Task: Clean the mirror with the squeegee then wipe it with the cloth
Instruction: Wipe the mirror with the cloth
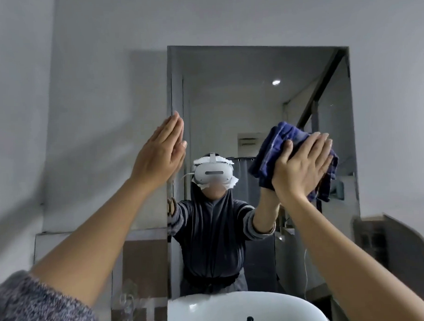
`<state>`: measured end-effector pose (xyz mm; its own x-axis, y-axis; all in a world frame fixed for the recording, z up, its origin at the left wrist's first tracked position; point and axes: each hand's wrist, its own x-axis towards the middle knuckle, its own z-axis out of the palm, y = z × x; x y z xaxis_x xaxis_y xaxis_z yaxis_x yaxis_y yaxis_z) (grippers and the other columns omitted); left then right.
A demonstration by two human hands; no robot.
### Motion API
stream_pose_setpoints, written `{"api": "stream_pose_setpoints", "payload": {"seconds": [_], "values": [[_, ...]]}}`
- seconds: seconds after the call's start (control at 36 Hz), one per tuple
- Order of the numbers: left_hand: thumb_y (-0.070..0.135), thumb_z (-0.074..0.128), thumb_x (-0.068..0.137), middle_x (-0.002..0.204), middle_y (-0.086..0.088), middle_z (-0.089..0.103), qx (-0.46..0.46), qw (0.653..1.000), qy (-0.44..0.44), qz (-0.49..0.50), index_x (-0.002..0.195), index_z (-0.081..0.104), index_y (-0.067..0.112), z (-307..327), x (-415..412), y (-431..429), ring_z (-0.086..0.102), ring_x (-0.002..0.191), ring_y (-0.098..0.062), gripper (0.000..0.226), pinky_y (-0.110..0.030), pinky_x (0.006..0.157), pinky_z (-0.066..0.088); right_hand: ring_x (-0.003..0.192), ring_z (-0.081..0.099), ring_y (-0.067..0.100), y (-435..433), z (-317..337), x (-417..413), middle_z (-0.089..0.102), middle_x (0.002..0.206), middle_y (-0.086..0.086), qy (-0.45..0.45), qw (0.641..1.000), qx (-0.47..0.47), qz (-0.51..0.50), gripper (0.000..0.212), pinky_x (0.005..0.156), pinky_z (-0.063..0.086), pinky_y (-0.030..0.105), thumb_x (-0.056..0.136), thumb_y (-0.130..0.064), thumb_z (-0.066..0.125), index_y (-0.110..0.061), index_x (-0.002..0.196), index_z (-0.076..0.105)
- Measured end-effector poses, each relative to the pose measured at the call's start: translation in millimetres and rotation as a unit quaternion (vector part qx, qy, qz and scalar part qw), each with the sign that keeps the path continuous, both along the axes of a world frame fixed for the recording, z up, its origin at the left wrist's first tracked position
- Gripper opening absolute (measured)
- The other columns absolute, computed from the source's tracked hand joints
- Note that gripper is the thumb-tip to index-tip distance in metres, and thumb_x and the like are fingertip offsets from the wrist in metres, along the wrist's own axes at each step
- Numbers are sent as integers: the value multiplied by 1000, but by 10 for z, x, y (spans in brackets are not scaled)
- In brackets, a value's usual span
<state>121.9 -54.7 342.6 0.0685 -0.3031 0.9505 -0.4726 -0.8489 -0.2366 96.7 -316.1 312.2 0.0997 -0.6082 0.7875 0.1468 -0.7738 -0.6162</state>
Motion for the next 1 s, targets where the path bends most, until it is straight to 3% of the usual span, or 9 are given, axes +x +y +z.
{"api": "stream_pose_setpoints", "payload": {"seconds": [0.08, 0.25, 0.36, 0.53, 0.78, 0.89, 1.0], "values": [[37, 26, 95, 152, -8, 24, 18, 1000, -5, -11, 141, 29, 5, 15, 1, 61, 22, 140, -18, 57, -35, 113, 25, 145, -4, 20, 360, -100, 30, 2, 158, 9, -3, 1000, -30, 2, 65, 115, -10, 33, 96, -44, 20, -7, 148, 5], [30, 37, 96, 152, -2, 24, 25, 999, -20, -17, 142, 29, 10, 18, -23, 104, 20, 138, -11, 51, -25, 102, 29, 145, -7, 20, 1020, -141, 79, -1, 158, 9, 10, 990, -134, 36, 66, 114, -13, 33, 97, -43, 24, -7, 148, 3], [29, 35, 96, 152, -1, 23, 39, 999, -15, -10, 143, 25, 12, 41, -22, 144, 17, 137, -8, 51, -26, 105, 27, 144, -11, 19, 1305, -212, 97, -5, 158, 9, 18, 975, -212, 62, 65, 116, -12, 35, 97, -43, 23, -7, 148, 0], [29, 31, 93, 153, -1, 20, 64, 998, -6, -4, 144, 23, 12, 77, -11, 213, 17, 140, -12, 54, -26, 107, 25, 145, 1, 21, 1453, -335, 165, 10, 157, 13, -11, 966, -251, 55, 64, 116, -6, 35, 96, -39, 27, -4, 147, 11], [34, 43, 95, 153, 3, 19, 47, 999, 9, -19, 144, 25, 15, 96, -57, 192, 16, 139, -7, 56, -22, 108, 20, 144, 10, 26, 1367, -451, 127, 18, 154, 16, 10, 939, -340, 56, 62, 116, 2, 39, 95, -37, 30, -1, 145, 19], [32, 45, 94, 152, 1, 22, 38, 999, 17, -21, 143, 27, 13, 87, -51, 166, 19, 139, -9, 55, -24, 109, 22, 145, 9, 25, 1289, -617, 94, 18, 154, 16, 35, 890, -450, 65, 62, 117, 6, 40, 95, -38, 29, -1, 144, 22], [26, 46, 95, 151, -4, 24, 34, 999, 5, -17, 142, 29, 9, 63, -48, 120, 22, 139, -14, 52, -28, 110, 23, 145, 11, 22, 960, -756, 84, 20, 155, 12, 59, 779, -624, 30, 63, 118, 7, 37, 95, -42, 32, -5, 145, 24]]}}
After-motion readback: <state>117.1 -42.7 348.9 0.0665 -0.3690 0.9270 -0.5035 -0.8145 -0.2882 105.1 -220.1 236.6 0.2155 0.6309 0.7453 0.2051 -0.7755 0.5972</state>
